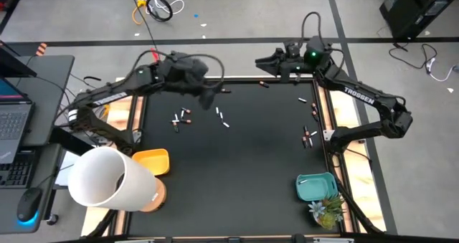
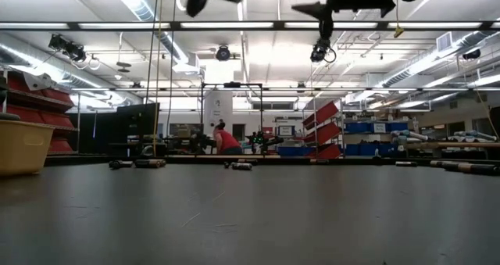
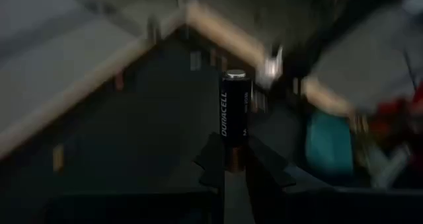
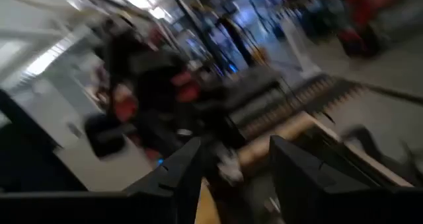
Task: Sort batteries
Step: Put the black battery into the yellow bin
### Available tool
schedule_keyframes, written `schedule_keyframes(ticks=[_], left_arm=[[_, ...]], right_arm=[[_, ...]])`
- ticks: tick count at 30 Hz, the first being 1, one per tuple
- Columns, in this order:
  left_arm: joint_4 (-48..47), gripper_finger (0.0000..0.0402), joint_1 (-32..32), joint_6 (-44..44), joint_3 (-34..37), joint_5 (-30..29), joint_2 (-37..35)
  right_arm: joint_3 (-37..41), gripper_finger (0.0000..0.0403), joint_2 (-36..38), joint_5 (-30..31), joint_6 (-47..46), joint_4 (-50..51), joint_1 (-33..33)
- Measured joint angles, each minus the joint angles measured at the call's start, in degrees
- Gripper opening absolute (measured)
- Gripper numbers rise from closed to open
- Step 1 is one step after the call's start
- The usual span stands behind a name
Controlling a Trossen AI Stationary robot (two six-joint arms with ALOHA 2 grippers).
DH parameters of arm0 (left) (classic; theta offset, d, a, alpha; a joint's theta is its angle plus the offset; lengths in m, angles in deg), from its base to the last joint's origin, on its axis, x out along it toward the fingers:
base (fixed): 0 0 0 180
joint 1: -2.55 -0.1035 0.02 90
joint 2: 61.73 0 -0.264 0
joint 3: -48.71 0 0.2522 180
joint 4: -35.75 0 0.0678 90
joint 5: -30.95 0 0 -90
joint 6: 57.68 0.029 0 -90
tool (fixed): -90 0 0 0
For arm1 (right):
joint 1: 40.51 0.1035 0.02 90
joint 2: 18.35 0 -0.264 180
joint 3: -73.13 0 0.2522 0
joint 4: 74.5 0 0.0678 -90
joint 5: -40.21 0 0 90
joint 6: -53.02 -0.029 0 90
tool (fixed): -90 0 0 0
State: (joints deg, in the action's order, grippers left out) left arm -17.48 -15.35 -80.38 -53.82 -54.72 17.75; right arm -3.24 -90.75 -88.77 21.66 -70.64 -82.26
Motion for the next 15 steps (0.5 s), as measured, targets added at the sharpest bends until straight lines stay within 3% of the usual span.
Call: schedule_keyframes(ticks=[5,11,15], left_arm=[[-23.2,0.0043,2.5,-2.8,0.0,4.3,-2.9],[-49.0,0.0043,6.2,-3.0,0.0,7.2,-3.0],[-49.3,0.0043,7.5,-4.6,3.1,10.1,-3.6]], right_arm=[[0.0,0.0157,0.0,1.7,4.0,7.5,0.4],[0.0,0.0154,0.0,4.6,6.9,8.7,2.4],[0.0,0.0151,0.0,5.8,7.6,8.7,3.6]])
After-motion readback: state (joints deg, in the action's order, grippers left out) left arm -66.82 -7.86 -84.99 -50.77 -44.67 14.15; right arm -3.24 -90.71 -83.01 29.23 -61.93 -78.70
